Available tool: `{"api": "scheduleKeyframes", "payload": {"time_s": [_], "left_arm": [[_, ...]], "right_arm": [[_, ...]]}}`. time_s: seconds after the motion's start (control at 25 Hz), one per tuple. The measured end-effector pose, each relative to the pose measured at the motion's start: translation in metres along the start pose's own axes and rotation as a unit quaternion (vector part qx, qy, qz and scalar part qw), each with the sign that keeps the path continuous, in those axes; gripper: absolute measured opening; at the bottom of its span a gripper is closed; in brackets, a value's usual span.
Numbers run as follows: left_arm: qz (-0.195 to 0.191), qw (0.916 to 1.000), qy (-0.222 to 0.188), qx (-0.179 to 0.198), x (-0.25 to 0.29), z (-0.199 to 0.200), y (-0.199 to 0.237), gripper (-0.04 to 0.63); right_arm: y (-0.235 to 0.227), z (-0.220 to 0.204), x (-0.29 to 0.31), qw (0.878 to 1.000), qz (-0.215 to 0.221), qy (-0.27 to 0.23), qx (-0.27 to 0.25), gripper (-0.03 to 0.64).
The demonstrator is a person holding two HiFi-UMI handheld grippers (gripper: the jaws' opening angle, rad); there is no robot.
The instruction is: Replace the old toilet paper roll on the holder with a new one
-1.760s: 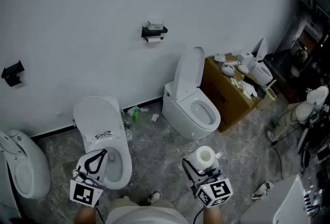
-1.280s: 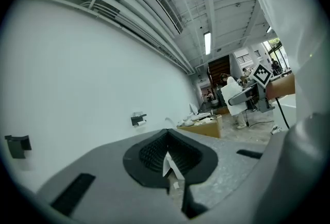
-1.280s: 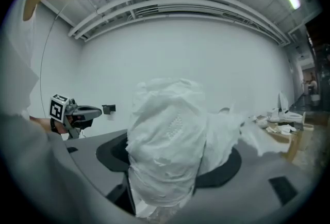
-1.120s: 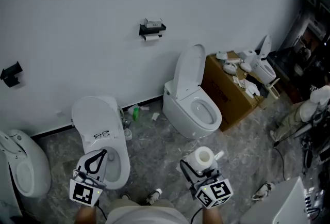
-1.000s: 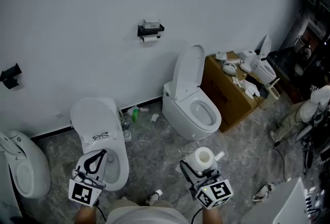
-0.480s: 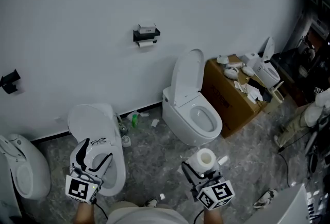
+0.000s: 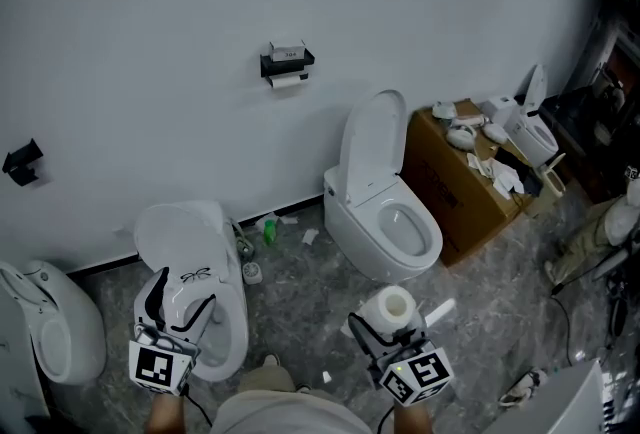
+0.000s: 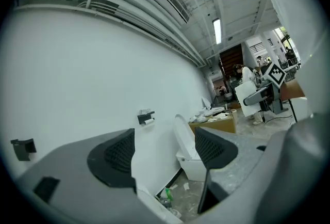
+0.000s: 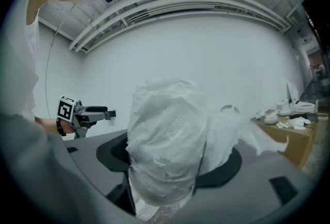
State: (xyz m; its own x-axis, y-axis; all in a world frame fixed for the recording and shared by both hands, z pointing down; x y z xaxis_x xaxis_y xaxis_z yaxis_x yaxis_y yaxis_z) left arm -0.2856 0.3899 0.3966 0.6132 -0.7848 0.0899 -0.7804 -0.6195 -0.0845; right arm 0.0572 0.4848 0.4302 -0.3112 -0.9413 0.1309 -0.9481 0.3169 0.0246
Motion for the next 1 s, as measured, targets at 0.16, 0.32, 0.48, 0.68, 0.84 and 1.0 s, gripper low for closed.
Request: {"api": "scheduleKeyframes", "payload": {"time_s": [0.16,0.32,0.48,0.68,0.84,1.0], "left_arm": [[-0.016,0.9998,0.004,0.015,0.04,-0.004,0.0,0.348],[-0.029,0.9994,0.012,0.016,0.096,-0.02,0.008,0.348],[-0.047,0.9987,0.019,-0.007,0.171,-0.035,0.037,0.348],[-0.072,0.997,-0.003,0.026,0.276,-0.019,0.085,0.348],[-0.096,0.9952,-0.012,0.017,0.343,-0.016,0.115,0.348],[-0.116,0.9929,-0.018,0.02,0.394,-0.013,0.135,0.348]], "right_arm": [[-0.014,-0.008,0.013,1.0,-0.008,0.015,0.004,0.325],[-0.038,-0.016,0.045,0.999,-0.021,0.04,-0.006,0.325],[-0.069,-0.012,0.1,0.998,-0.035,0.056,-0.018,0.325],[-0.108,0.023,0.198,0.997,-0.03,0.061,-0.034,0.325],[-0.13,0.051,0.261,0.996,-0.034,0.06,-0.048,0.325],[-0.143,0.062,0.309,0.995,-0.03,0.079,-0.058,0.325]]}}
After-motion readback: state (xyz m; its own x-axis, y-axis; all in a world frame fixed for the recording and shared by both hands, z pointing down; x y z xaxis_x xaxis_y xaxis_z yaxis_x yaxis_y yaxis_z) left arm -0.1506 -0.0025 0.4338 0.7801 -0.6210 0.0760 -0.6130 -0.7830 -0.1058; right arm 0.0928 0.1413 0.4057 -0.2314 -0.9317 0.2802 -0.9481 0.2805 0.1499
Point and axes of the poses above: the fingertips, and each gripper's own axes: x forward along the fingers, y to its left, z out of its top, the point moved 7 cm from there along -x, backward along the fingers, and after that the axes turned 10 degrees about -x, right-handed, at the moved point
